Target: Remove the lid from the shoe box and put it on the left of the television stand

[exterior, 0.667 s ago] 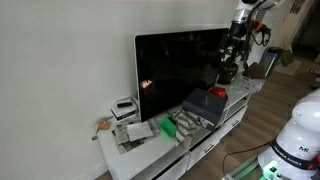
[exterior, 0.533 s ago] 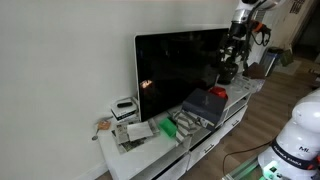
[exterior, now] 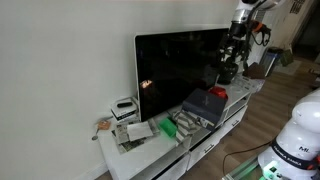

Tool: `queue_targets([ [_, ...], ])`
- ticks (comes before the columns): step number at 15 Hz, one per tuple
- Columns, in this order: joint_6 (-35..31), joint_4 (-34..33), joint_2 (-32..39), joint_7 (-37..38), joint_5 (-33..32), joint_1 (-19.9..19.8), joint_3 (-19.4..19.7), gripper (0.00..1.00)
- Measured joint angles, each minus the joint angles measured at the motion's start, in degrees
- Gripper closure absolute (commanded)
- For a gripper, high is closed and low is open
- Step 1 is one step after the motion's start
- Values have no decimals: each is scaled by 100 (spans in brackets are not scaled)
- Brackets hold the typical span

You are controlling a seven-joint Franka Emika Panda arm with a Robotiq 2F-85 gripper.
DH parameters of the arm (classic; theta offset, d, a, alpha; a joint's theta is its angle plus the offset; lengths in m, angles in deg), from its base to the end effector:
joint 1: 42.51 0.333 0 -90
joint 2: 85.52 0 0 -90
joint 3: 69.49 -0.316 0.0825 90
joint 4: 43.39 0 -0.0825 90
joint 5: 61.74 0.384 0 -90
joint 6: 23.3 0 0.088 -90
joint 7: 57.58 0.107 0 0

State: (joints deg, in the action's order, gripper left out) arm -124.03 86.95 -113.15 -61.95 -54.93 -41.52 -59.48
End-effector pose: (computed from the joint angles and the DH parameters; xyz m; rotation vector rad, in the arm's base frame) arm 0.4003 -0.0614 0.5355 -2.9385 0.1243 0.0302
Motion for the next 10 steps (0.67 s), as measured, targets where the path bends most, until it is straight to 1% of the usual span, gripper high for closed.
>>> queue_targets([
  [6,0,0,2,0,0,-11,-12,0],
  [8,-23,34,14,0,-26,-38,-114,0],
  [10,-149,197,16,0,-80,-37,-333,0],
])
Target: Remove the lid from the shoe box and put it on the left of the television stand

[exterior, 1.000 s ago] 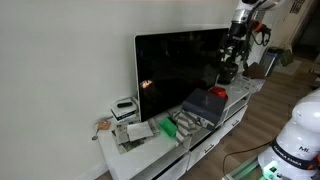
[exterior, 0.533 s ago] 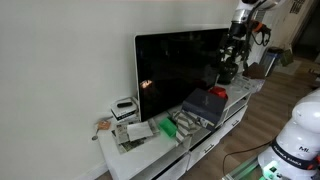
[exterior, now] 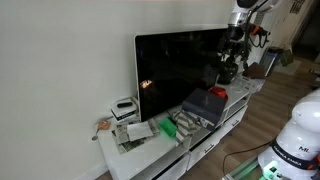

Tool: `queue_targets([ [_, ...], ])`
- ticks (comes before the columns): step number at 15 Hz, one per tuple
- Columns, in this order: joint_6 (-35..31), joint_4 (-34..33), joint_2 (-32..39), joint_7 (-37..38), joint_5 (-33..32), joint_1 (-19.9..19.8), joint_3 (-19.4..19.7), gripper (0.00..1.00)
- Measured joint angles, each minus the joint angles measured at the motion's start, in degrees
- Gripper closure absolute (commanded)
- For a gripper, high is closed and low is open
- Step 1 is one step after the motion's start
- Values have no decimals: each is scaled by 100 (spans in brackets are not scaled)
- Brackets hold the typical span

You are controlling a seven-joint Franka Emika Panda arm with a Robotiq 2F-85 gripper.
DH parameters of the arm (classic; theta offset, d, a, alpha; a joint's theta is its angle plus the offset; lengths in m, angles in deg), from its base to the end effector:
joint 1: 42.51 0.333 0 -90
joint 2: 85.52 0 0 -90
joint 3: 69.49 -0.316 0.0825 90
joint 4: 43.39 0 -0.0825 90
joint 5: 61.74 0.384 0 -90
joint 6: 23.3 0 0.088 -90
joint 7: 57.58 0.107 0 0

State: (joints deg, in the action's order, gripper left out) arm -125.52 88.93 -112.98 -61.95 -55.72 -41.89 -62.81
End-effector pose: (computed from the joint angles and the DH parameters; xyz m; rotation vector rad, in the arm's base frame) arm 0.4016 -0.0384 0.5213 -2.9811 0.0596 0.0540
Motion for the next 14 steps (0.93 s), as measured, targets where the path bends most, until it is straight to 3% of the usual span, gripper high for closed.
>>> queue_targets([
  [7,-1410,1184,7,239,-871,33,-960,0],
  [14,-3406,2357,419,926,-1637,30,-1453,0],
])
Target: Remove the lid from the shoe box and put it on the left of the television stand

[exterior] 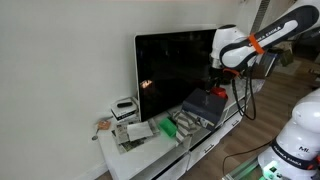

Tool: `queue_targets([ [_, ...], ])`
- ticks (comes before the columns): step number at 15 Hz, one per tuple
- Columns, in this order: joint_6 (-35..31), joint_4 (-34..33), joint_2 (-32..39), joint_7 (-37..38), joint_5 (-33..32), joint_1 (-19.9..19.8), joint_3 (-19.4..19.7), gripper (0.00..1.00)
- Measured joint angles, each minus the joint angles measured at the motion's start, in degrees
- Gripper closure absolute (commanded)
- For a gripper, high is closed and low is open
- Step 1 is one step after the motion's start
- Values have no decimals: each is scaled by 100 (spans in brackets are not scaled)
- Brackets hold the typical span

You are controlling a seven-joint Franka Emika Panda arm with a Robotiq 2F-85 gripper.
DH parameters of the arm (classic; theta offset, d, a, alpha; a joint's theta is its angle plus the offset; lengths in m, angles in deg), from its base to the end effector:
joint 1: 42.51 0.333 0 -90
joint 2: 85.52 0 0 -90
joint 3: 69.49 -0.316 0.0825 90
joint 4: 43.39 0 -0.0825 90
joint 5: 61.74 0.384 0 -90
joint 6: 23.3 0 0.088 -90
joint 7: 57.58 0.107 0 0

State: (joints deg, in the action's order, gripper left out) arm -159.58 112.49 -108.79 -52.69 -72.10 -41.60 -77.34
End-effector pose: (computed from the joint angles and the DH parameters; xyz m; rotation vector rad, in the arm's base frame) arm 0.3805 0.0536 0.3544 2.9517 0.2745 0.1150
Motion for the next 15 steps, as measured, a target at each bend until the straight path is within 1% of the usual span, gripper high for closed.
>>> queue_targets([
  [2,-574,203,292,201,-310,-51,-52,0],
  [4,-1135,258,666,367,-683,-177,-70,0],
  [6,-1517,256,1024,502,-1011,-340,-70,0],
  [8,-1639,241,1200,510,-1080,-404,-70,0],
  [15,-1654,209,1287,514,-1111,-377,-73,0],
])
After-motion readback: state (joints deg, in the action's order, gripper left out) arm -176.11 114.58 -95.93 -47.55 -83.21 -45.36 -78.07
